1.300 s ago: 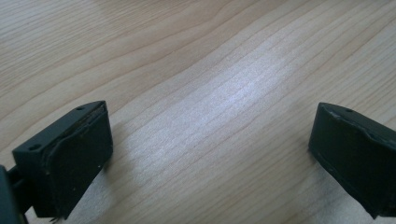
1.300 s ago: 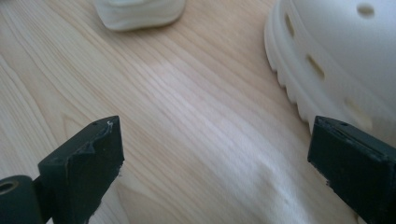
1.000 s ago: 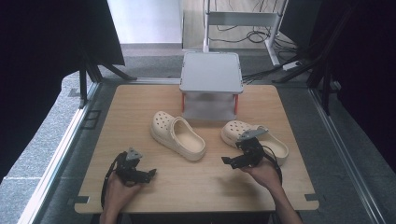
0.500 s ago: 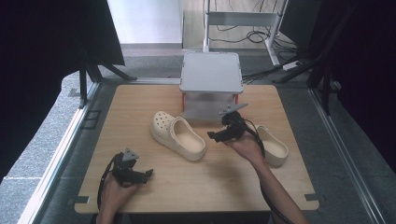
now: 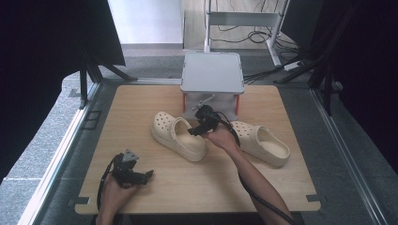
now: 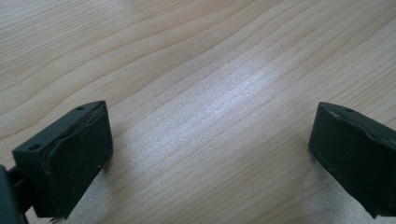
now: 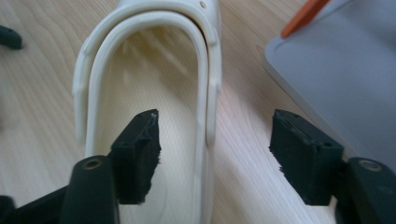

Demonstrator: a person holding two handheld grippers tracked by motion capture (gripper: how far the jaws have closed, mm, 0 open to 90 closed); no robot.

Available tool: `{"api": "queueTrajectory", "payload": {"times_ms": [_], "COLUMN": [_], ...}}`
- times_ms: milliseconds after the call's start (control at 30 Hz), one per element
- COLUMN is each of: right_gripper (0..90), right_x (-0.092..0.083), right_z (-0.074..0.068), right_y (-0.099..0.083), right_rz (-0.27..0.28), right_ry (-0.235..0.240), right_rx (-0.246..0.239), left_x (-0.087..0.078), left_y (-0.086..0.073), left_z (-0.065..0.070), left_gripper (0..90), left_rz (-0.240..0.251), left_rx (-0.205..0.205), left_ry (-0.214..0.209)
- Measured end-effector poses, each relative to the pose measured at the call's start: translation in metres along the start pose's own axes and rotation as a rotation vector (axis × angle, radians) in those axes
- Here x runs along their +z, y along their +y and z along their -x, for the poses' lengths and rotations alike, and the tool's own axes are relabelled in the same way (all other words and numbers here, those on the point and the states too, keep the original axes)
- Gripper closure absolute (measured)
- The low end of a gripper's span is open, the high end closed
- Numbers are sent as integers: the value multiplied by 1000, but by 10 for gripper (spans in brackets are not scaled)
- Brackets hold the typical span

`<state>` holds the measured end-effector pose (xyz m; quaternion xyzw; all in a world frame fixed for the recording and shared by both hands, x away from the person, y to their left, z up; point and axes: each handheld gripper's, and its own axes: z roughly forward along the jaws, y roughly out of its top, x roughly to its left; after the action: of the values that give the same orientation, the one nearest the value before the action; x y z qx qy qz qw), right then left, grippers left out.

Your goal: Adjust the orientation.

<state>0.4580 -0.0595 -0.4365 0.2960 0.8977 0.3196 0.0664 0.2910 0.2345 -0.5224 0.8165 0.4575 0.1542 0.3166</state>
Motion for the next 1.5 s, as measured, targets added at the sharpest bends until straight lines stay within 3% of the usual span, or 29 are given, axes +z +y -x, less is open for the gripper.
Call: {"api": "queueTrajectory", "payload": {"times_ms": [300,433,567,700,833,1133,1433,1500], "right_gripper": [568,729,758,757,758,761,762,762], "right_x": [39,46,44,36,23,-17,-46,-55], "right_z": [6,8,5,1,-6,-24,-38,-43], "right_y": [17,19,21,21,19,3,-25,-40], "right_rz": [-41,-60,-73,-75,-76,-36,-27,-23], "right_ry": [62,72,54,69,69,134,179,198], "right_rx": [39,67,99,124,109,88,93,105], "left_x": [0,0,0,0,0,0,0,0], "left_y": [0,0,0,0,0,0,0,0], "left_z": [0,0,0,0,1,1,1,1], "left_gripper": [0,0,0,0,0,0,0,0], "left_rz": [1,1,1,1,1,0,3,2], "left_rx": [-1,-2,-2,-3,-3,-3,-3,-2], "left_ry": [3,3,4,4,5,3,5,5]}}
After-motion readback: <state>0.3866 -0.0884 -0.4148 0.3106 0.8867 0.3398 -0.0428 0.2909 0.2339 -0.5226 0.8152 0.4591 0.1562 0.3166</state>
